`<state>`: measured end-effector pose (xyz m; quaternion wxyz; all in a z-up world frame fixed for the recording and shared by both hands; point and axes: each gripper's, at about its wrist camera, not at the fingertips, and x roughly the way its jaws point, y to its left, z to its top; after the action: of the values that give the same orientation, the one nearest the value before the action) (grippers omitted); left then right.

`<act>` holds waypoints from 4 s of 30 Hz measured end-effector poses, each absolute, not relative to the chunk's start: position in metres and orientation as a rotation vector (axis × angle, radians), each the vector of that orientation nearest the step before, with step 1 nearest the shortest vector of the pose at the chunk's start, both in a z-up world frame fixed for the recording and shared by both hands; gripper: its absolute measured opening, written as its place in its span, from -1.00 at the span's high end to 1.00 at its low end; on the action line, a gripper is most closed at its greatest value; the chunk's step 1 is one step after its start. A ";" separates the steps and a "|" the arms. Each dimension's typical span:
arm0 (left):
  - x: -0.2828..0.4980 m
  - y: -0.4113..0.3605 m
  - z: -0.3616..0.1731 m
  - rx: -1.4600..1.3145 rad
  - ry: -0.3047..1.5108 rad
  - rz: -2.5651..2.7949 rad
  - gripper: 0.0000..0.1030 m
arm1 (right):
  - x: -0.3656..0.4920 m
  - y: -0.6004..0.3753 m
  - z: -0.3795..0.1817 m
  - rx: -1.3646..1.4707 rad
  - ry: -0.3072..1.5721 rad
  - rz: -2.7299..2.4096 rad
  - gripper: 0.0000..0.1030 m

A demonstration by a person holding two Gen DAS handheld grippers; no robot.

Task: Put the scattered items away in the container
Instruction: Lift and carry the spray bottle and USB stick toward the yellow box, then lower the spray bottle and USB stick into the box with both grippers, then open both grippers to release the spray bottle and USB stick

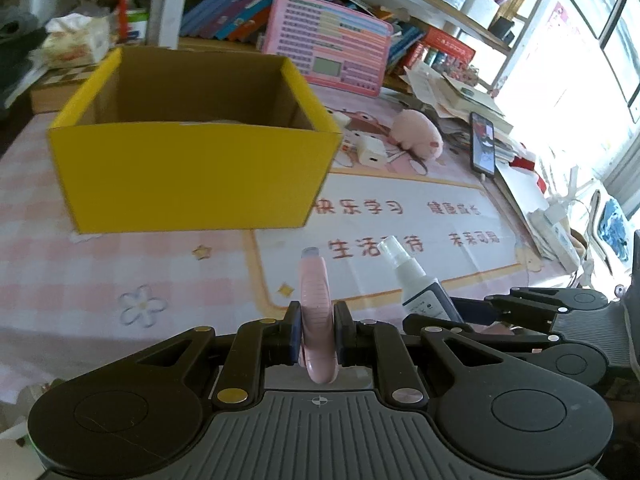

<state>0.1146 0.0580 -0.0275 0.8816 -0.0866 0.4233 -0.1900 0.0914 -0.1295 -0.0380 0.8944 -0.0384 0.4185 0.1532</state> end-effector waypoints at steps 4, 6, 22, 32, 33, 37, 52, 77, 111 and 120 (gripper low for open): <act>0.107 0.073 -0.027 -0.192 0.875 -0.383 0.71 | 0.088 -0.114 -0.035 -0.094 0.862 0.335 0.41; 0.105 0.081 -0.027 -0.202 0.868 -0.376 0.71 | 0.086 -0.107 -0.034 -0.104 0.859 0.343 0.41; 0.093 0.135 -0.024 -0.274 0.826 -0.260 0.71 | 0.093 -0.052 -0.028 -0.189 0.832 0.470 0.41; 0.101 0.150 -0.005 -0.272 0.735 -0.186 0.71 | 0.107 -0.031 -0.011 -0.270 0.727 0.561 0.41; 0.104 0.150 -0.002 -0.269 0.724 -0.183 0.71 | 0.111 -0.029 -0.008 -0.276 0.713 0.569 0.41; 0.122 0.148 0.014 -0.257 0.675 -0.181 0.71 | 0.130 -0.030 0.008 -0.267 0.667 0.590 0.41; 0.248 0.134 0.037 -0.201 0.638 -0.151 0.71 | 0.279 -0.036 0.044 -0.262 0.605 0.629 0.41; 0.389 0.110 -0.019 -0.009 0.921 -0.117 0.70 | 0.428 0.036 -0.051 -0.746 0.907 0.824 0.40; 0.258 0.120 0.045 0.059 0.633 -0.134 -0.60 | 0.303 -0.020 0.044 -0.492 0.581 0.565 -0.16; 0.210 0.126 0.062 0.037 0.551 -0.108 -0.68 | 0.252 -0.051 0.070 -0.349 0.538 0.467 -0.18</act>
<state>0.2098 0.1265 0.0616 0.9607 0.0181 0.2719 -0.0534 0.2520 -0.0514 0.0695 0.9224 -0.1700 0.2618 0.2274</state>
